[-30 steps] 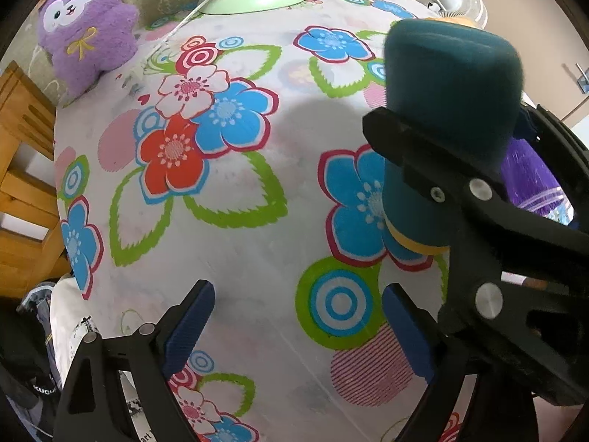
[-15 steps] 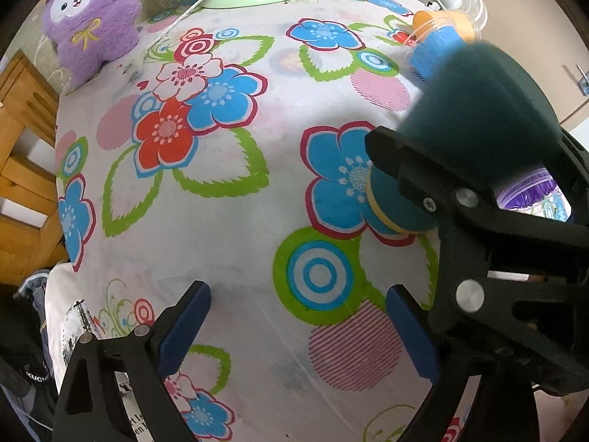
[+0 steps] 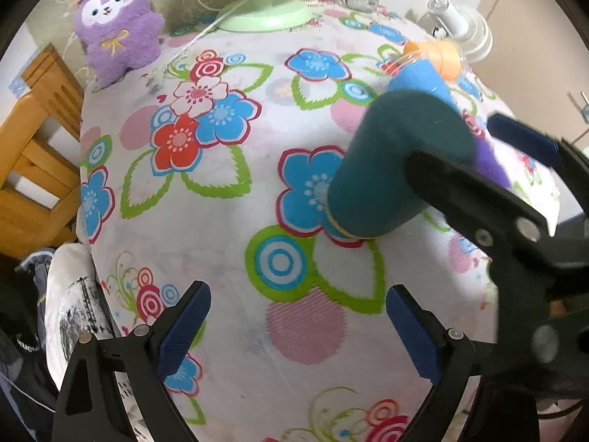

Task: Flip cup upside down
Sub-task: 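Lower the teal cup rim-down onto the tablecloth and open the right tool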

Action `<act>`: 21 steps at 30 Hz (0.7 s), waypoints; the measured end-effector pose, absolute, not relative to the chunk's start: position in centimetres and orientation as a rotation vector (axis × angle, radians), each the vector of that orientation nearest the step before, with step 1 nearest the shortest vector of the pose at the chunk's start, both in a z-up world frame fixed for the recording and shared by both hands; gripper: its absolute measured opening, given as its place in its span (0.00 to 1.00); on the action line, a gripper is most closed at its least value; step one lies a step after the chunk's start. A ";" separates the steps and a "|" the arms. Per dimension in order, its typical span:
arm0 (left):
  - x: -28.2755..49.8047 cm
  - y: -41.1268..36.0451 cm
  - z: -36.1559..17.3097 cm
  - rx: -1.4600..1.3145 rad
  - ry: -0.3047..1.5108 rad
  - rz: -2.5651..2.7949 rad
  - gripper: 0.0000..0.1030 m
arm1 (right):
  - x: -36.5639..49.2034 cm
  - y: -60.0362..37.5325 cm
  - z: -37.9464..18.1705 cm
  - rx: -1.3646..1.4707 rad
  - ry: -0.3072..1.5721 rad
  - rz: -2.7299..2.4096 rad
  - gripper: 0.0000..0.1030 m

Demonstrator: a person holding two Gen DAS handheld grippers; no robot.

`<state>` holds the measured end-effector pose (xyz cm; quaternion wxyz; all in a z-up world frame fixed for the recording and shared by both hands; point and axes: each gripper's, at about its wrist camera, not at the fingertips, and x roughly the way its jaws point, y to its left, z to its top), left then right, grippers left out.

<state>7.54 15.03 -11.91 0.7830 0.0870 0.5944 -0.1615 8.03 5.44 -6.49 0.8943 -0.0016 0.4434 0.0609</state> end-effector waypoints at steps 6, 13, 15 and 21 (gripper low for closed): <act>6.8 14.2 -10.4 0.141 1.249 -0.292 0.95 | 6.7 2.7 -4.7 0.002 0.951 0.119 0.93; 6.8 14.0 -9.1 0.008 1.158 -0.242 0.95 | 5.8 -0.3 -4.0 -0.002 0.974 0.110 0.93; 6.5 13.9 -8.6 -0.010 1.130 -0.226 0.95 | 5.4 -1.1 -3.8 -0.006 0.978 0.115 0.93; 5.2 12.7 -8.0 -0.040 1.115 -0.208 0.95 | 4.4 -2.7 -3.8 -0.008 1.002 0.110 0.93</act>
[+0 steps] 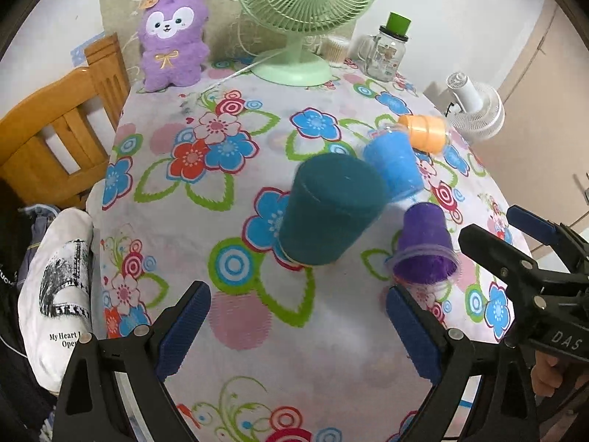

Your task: Flip cup upside down

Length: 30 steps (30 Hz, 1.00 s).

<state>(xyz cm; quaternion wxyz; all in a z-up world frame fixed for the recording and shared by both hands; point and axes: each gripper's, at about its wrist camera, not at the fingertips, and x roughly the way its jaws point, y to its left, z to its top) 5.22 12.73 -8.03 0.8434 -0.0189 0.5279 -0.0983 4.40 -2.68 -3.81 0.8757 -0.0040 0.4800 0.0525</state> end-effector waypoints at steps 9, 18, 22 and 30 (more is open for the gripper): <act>3.5 10.9 -8.1 -0.019 1.084 -0.184 0.95 | 2.5 -5.0 -4.3 0.012 1.017 0.084 0.93; 3.0 10.9 -7.6 -0.093 1.034 -0.170 0.95 | 1.2 -6.2 -4.4 0.029 1.003 0.061 0.93; 2.8 10.9 -7.5 -0.092 1.019 -0.161 0.95 | 1.1 -6.2 -4.5 0.034 0.995 0.062 0.93; 2.7 10.9 -7.3 -0.082 1.008 -0.139 0.97 | 0.9 -6.1 -4.1 0.026 0.976 0.060 0.93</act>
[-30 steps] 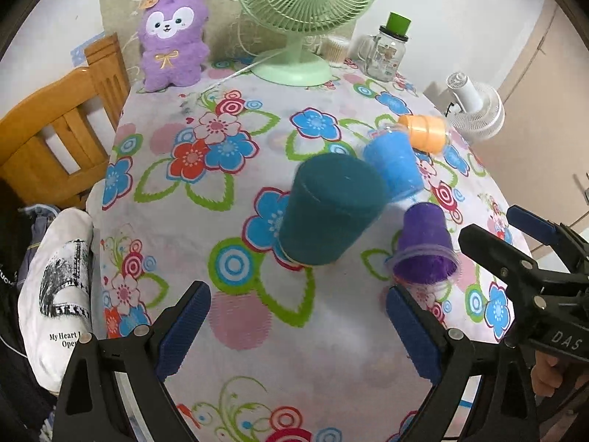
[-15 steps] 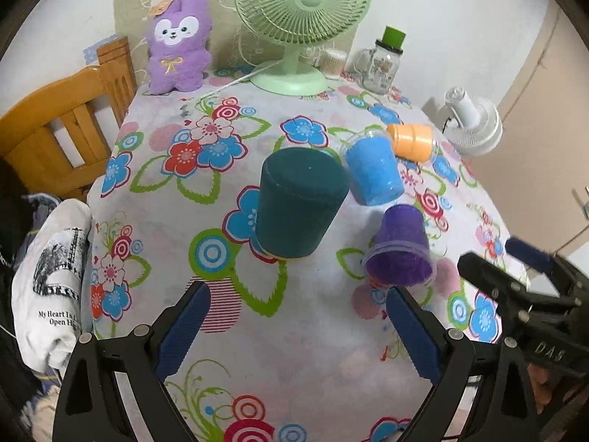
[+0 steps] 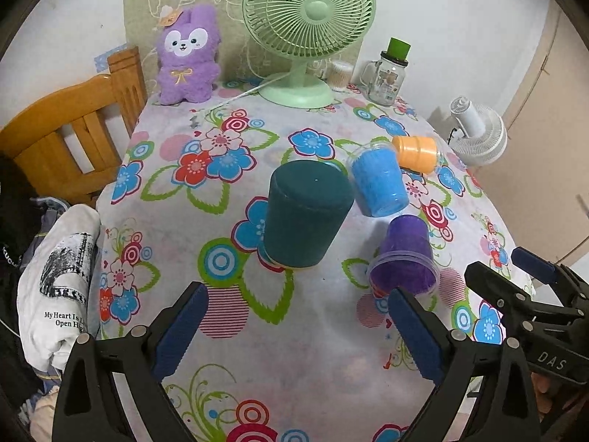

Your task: Flip cup upside down

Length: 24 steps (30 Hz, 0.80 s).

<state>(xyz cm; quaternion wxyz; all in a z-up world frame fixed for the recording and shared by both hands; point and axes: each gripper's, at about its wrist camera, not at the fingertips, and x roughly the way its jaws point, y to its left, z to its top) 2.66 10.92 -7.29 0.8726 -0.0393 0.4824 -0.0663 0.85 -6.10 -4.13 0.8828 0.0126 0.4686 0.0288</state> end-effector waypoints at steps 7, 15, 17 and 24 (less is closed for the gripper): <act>2.8 10.6 -7.4 -0.079 1.005 -0.145 0.98 | 0.7 -6.2 -4.1 0.028 0.972 0.054 0.93; 2.9 10.2 -7.2 -0.063 0.995 -0.153 0.99 | 0.7 -6.2 -4.0 0.025 0.967 0.050 0.93; 2.9 10.2 -7.2 -0.062 0.995 -0.152 0.99 | 0.7 -6.2 -4.0 0.025 0.967 0.049 0.93; 3.0 10.2 -7.3 -0.063 0.994 -0.149 1.00 | 0.7 -6.2 -4.0 0.026 0.966 0.048 0.93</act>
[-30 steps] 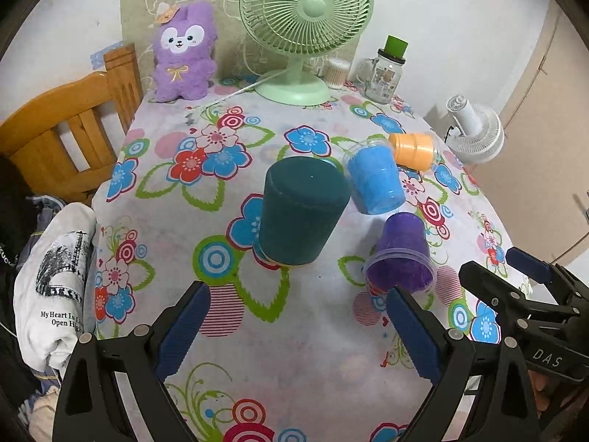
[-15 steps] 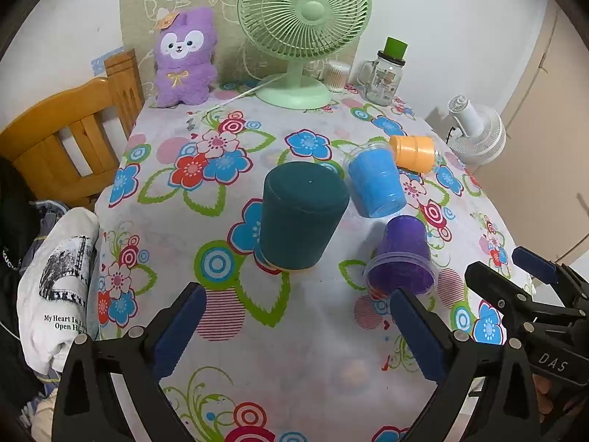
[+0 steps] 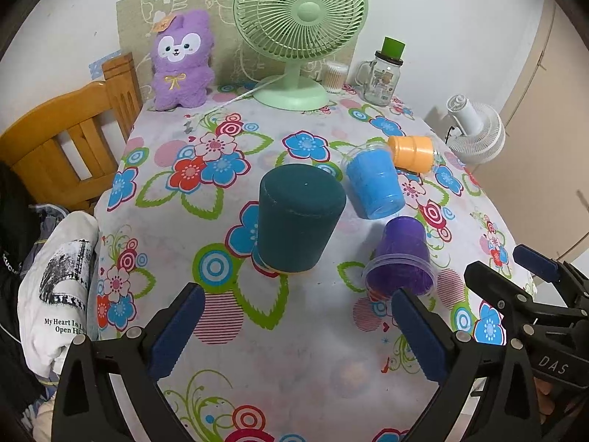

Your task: Flip cup upside down

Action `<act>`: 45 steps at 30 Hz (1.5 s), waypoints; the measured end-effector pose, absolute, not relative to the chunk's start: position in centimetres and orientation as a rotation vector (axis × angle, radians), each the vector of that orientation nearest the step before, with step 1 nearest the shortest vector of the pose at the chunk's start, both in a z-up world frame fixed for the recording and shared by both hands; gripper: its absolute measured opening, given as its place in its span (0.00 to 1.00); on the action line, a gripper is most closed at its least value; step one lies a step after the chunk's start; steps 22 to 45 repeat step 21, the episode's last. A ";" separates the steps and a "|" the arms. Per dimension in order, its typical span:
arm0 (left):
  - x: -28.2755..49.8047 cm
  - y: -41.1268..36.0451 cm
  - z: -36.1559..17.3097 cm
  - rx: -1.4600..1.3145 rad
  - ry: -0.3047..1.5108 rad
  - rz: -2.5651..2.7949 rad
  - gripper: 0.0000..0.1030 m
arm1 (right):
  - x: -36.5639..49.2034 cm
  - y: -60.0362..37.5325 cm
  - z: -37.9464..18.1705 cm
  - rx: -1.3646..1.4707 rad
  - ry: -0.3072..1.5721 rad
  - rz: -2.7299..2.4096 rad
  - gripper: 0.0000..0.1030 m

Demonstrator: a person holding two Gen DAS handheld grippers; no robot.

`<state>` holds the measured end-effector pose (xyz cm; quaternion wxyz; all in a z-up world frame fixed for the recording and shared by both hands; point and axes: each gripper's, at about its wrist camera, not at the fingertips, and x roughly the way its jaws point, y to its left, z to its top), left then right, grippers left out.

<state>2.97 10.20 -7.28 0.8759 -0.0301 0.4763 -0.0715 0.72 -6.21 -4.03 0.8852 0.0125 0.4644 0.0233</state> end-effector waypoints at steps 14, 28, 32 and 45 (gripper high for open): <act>3.0 10.0 -7.3 -0.057 0.990 -0.142 1.00 | 0.9 -6.4 -3.8 0.023 0.961 0.049 0.93; 3.1 9.9 -7.3 -0.058 0.995 -0.143 1.00 | 1.0 -6.4 -3.8 0.025 0.964 0.049 0.93; 3.1 9.9 -7.3 -0.058 0.995 -0.143 1.00 | 1.0 -6.4 -3.8 0.025 0.964 0.049 0.93; 3.1 9.9 -7.3 -0.058 0.995 -0.143 1.00 | 1.0 -6.4 -3.8 0.025 0.964 0.049 0.93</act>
